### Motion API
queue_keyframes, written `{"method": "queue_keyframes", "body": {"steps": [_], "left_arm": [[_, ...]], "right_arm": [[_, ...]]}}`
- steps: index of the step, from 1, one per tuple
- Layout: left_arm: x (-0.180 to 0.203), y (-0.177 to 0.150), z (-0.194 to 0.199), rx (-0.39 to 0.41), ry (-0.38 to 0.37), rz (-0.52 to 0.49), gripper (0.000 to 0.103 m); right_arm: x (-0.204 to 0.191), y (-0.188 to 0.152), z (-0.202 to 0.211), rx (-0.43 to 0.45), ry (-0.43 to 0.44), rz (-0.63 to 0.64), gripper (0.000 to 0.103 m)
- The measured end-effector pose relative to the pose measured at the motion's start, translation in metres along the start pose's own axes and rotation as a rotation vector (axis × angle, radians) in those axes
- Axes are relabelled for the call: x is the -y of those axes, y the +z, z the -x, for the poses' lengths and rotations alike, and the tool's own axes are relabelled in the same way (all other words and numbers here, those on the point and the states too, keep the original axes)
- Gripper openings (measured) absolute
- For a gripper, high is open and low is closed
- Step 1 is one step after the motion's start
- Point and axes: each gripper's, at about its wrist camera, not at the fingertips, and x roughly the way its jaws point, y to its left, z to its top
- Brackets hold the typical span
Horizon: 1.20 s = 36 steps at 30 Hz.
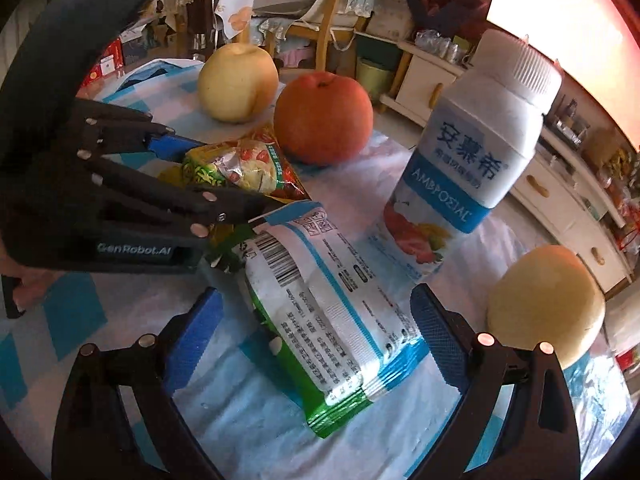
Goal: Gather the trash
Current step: 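Grasp the yellow snack bag with the left gripper while the right gripper grasps the white-blue wrapper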
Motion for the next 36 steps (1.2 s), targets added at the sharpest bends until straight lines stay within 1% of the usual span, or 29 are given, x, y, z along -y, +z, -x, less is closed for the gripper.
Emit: {"method": "queue_keyframes", "body": {"steps": [1,2,3,4,7,9,14,17,20,21,22,25,26,27,28,30,32,34,35,36], "left_arm": [[0.000,-0.001,0.001,0.002,-0.005,0.001,0.053],[-0.001,-0.002,0.002,0.004,-0.010,0.003,0.052],[-0.003,-0.004,0.005,0.007,-0.014,0.008,0.050],[-0.005,-0.005,0.007,0.010,-0.017,0.011,0.048],[-0.008,-0.008,0.016,0.013,-0.022,0.007,0.043],[-0.012,-0.010,0.023,0.015,-0.017,0.003,0.041],[-0.025,-0.022,0.040,0.021,-0.003,0.005,0.040],[-0.031,-0.029,0.050,0.026,-0.010,0.008,0.040],[-0.036,-0.035,0.067,0.047,-0.022,0.017,0.040],[-0.039,-0.037,0.074,0.057,-0.028,0.021,0.040],[-0.040,-0.039,0.081,0.065,-0.032,0.022,0.040],[-0.042,-0.046,0.097,0.083,-0.031,0.014,0.040],[-0.042,-0.048,0.101,0.085,-0.030,0.013,0.040],[-0.043,-0.051,0.105,0.086,-0.033,0.016,0.040],[-0.045,-0.052,0.108,0.088,-0.033,0.020,0.040],[-0.048,-0.057,0.114,0.095,-0.033,0.028,0.040],[-0.051,-0.060,0.117,0.098,-0.033,0.033,0.040],[-0.055,-0.061,0.117,0.098,-0.034,0.040,0.040],[-0.056,-0.060,0.117,0.098,-0.035,0.042,0.040],[-0.058,-0.060,0.116,0.100,-0.036,0.048,0.040]], "right_arm": [[0.000,0.000,0.001,0.001,0.018,-0.010,0.077],[-0.001,0.000,0.001,0.002,0.033,-0.019,0.071],[-0.001,0.001,0.002,0.001,0.040,-0.029,0.060],[-0.001,0.001,0.003,-0.001,0.040,-0.033,0.055],[-0.002,0.000,0.008,0.004,0.045,-0.051,0.048],[-0.002,-0.003,0.013,0.014,0.057,-0.069,0.045],[-0.006,-0.012,0.030,0.046,0.041,-0.120,0.040],[-0.007,-0.018,0.044,0.067,0.032,-0.153,0.037],[-0.013,-0.020,0.056,0.087,0.020,-0.164,0.030],[-0.015,-0.021,0.062,0.098,0.017,-0.169,0.024],[-0.018,-0.021,0.067,0.104,0.014,-0.172,0.016],[-0.028,-0.022,0.067,0.078,0.015,-0.154,0.016],[-0.029,-0.022,0.066,0.070,0.006,-0.145,0.016],[-0.030,-0.023,0.064,0.063,-0.014,-0.134,0.026],[-0.029,-0.021,0.061,0.060,-0.033,-0.131,0.058],[-0.025,-0.019,0.056,0.072,-0.057,-0.126,0.096],[-0.022,-0.015,0.048,0.057,-0.053,-0.126,0.095],[-0.017,-0.013,0.033,0.007,-0.055,-0.141,0.095],[-0.016,-0.013,0.030,-0.001,-0.046,-0.147,0.095],[-0.014,-0.015,0.024,-0.017,-0.018,-0.163,0.088]]}}
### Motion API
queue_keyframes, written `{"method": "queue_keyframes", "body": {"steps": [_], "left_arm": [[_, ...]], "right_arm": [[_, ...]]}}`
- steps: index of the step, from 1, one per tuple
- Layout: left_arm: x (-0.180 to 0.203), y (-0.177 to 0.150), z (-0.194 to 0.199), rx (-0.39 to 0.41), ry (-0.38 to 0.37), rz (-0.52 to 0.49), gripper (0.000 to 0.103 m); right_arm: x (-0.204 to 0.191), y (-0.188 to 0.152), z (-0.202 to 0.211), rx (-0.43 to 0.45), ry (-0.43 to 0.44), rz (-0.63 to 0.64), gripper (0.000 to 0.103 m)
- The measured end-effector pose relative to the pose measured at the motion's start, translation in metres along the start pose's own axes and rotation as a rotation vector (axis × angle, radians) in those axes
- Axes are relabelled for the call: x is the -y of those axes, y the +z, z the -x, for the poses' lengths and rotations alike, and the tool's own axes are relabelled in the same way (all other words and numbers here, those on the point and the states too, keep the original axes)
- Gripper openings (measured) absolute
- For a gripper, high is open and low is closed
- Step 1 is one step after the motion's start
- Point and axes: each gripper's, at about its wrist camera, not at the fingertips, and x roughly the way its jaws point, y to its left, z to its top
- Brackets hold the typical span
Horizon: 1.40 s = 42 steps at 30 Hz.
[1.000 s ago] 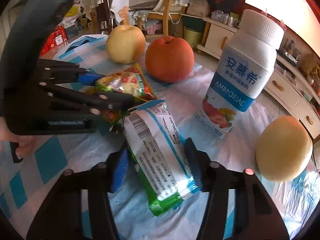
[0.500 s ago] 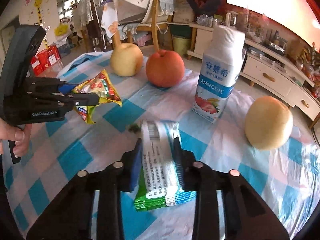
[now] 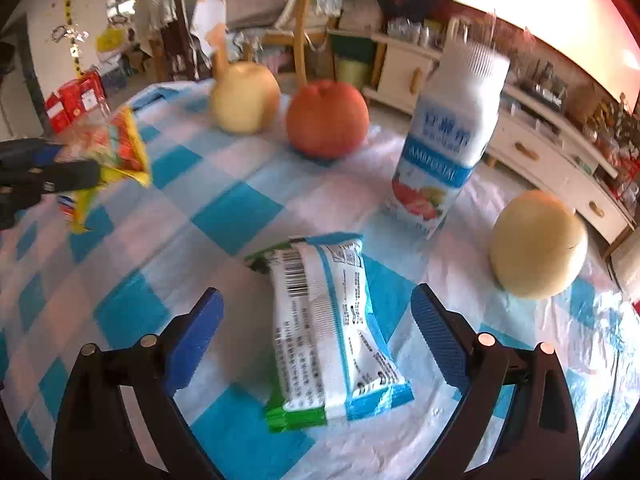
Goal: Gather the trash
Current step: 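Grasp the yellow snack bag with the left gripper while the right gripper grasps the white-blue wrapper, then carry both packets over the pink bucket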
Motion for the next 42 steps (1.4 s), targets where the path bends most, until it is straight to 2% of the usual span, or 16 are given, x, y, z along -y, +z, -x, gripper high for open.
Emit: {"method": "queue_keyframes", "body": {"steps": [1,2,4,9,16,23,29,35,42], "left_arm": [[-0.002,0.001,-0.001,0.001,-0.001,0.006,0.040],[-0.003,0.001,-0.002,0.001,-0.002,0.009,0.040],[-0.005,0.000,-0.003,0.003,-0.002,0.010,0.040],[-0.009,-0.002,-0.003,-0.001,-0.002,0.028,0.040],[-0.014,-0.003,0.017,0.027,0.011,0.024,0.040],[-0.022,-0.005,0.056,0.075,0.032,0.025,0.040],[-0.033,-0.008,0.099,0.119,0.042,0.027,0.040],[-0.073,-0.015,0.165,0.189,0.105,0.059,0.040],[-0.147,-0.042,0.237,0.230,0.236,0.113,0.040]], "right_arm": [[0.002,-0.003,-0.008,-0.038,0.009,-0.020,0.071],[0.003,-0.005,-0.007,-0.018,-0.002,-0.027,0.069],[0.007,-0.008,-0.008,-0.009,-0.005,-0.046,0.052],[0.001,-0.010,-0.007,-0.004,-0.042,-0.010,0.038],[-0.012,-0.014,0.011,0.052,-0.047,-0.020,0.036],[-0.029,-0.011,0.064,0.128,-0.033,-0.049,0.036],[-0.061,0.004,0.113,0.194,-0.025,-0.035,0.036],[-0.116,0.035,0.147,0.254,0.031,0.034,0.036],[-0.214,0.087,0.159,0.309,0.167,0.157,0.036]]}}
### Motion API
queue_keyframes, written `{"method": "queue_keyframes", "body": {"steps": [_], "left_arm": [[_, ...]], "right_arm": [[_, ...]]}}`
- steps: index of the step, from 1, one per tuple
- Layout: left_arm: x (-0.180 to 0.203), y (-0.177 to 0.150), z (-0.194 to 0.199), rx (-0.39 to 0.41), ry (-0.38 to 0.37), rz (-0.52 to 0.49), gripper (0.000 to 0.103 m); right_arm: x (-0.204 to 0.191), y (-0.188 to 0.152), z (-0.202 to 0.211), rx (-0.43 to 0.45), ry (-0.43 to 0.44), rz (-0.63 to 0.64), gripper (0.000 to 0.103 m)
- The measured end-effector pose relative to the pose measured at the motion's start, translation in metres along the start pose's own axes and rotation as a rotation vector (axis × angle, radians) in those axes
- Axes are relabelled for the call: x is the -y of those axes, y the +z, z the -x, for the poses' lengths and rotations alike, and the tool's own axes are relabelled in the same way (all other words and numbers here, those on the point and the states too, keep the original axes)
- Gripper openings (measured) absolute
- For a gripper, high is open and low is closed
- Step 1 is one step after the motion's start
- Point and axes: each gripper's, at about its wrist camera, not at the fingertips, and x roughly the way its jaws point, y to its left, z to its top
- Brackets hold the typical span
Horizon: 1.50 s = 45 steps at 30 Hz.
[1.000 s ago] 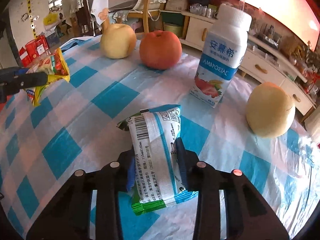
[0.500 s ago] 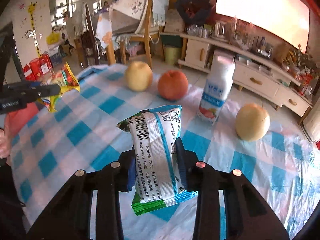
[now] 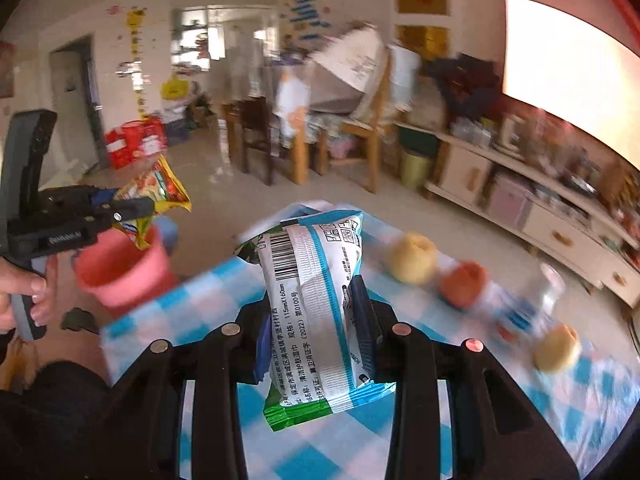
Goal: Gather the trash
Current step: 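Carry both packets over the pink bucket, then open both grippers to drop the packets into the bucket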
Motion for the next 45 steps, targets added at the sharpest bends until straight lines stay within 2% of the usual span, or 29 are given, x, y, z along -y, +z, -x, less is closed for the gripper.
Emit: {"method": "queue_keyframes", "body": {"steps": [4,9,14,19,24,35,45], "left_arm": [[-0.056,-0.003,0.025,0.014,0.097,0.038,0.040],[-0.119,-0.007,0.050,0.029,0.173,0.102,0.040],[-0.167,-0.019,0.060,0.029,0.220,0.157,0.040],[-0.211,-0.041,0.049,-0.003,0.244,0.215,0.040],[-0.237,-0.065,0.027,-0.052,0.245,0.253,0.040],[-0.260,-0.101,-0.016,-0.128,0.226,0.286,0.040],[-0.260,-0.106,-0.032,-0.157,0.207,0.293,0.042]], "right_arm": [[-0.057,0.036,-0.022,0.019,0.089,0.060,0.036],[-0.134,0.075,-0.055,0.031,0.204,0.128,0.036],[-0.199,0.096,-0.093,0.009,0.286,0.160,0.036],[-0.249,0.099,-0.137,-0.048,0.336,0.172,0.036],[-0.274,0.091,-0.170,-0.106,0.340,0.191,0.037],[-0.290,0.068,-0.228,-0.201,0.333,0.170,0.037],[-0.287,0.067,-0.238,-0.203,0.337,0.153,0.040]]}}
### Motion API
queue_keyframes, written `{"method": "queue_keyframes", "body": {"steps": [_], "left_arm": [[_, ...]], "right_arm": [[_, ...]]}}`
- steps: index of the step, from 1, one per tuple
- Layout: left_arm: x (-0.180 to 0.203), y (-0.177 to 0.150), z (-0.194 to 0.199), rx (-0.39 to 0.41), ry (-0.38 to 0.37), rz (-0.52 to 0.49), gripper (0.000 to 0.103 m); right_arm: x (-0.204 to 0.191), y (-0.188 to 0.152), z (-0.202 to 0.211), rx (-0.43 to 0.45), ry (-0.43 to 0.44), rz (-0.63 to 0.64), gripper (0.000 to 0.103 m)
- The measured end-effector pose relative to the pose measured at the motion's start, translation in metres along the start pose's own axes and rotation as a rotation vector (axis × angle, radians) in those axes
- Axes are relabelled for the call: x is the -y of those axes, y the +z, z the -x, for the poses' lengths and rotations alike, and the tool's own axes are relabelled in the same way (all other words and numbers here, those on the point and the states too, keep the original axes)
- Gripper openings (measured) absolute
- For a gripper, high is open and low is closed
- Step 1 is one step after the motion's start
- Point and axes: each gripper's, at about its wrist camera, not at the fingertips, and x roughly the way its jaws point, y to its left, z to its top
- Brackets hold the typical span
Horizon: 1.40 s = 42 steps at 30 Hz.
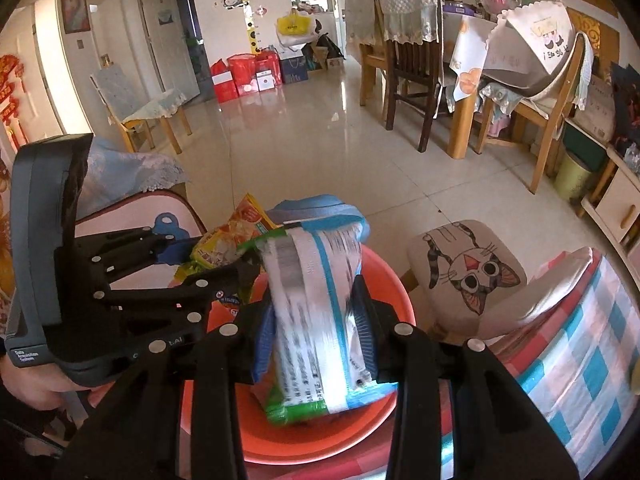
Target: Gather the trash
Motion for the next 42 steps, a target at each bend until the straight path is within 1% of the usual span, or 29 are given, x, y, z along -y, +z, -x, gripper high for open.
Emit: {"method": "queue_keyframes", "body": {"steps": [3,5,7,9,10,12,15,17,19,22,26,28,30,33,37,40,42], "left_arm": [[0.000,0.003,0.004,0.002,-0.003,-0.003,0.045],[0.002,0.005,0.007,0.017,0.003,-0.018,0.052],[0.006,0.009,0.013,0.040,0.016,-0.032,0.072],[0.011,0.014,0.023,0.067,0.024,-0.044,0.075],[0.014,0.016,0.026,0.074,0.032,-0.055,0.080],[0.020,0.021,0.033,0.090,0.043,-0.071,0.088],[0.032,0.024,0.045,0.114,0.056,-0.102,0.089],[0.042,0.024,0.054,0.125,0.061,-0.120,0.089],[0.049,0.025,0.063,0.134,0.061,-0.125,0.092],[0.064,0.025,0.075,0.136,0.029,-0.133,0.093],[0.087,0.021,0.091,0.152,0.007,-0.163,0.093],[0.095,0.019,0.095,0.150,0.005,-0.172,0.093],[0.105,0.020,0.101,0.145,-0.011,-0.176,0.094],[0.124,0.018,0.114,0.165,-0.030,-0.194,0.096],[0.158,0.017,0.124,0.177,-0.021,-0.221,0.098],[0.182,0.015,0.130,0.178,-0.069,-0.219,0.098],[0.201,0.013,0.132,0.174,-0.084,-0.227,0.098]], "right_arm": [[0.001,0.004,0.008,0.032,0.002,-0.010,0.050],[0.001,0.007,0.015,0.052,-0.005,-0.014,0.050],[0.003,0.009,0.022,0.071,-0.012,-0.022,0.051],[0.006,0.012,0.031,0.087,-0.016,-0.027,0.051],[0.007,0.012,0.035,0.094,-0.020,-0.029,0.051],[0.010,0.013,0.045,0.108,-0.027,-0.037,0.051],[0.014,0.012,0.060,0.130,-0.033,-0.051,0.052],[0.016,0.010,0.072,0.147,-0.035,-0.062,0.055],[0.017,0.005,0.086,0.166,-0.044,-0.071,0.057],[0.023,-0.003,0.111,0.188,-0.067,-0.085,0.058],[0.035,-0.018,0.140,0.213,-0.097,-0.108,0.060],[0.042,-0.029,0.160,0.231,-0.122,-0.121,0.063],[0.050,-0.043,0.181,0.249,-0.146,-0.136,0.063],[0.065,-0.064,0.211,0.278,-0.184,-0.171,0.063],[0.079,-0.097,0.250,0.302,-0.256,-0.199,0.064],[0.090,-0.126,0.285,0.322,-0.321,-0.227,0.064],[0.097,-0.145,0.305,0.334,-0.361,-0.241,0.065]]}}
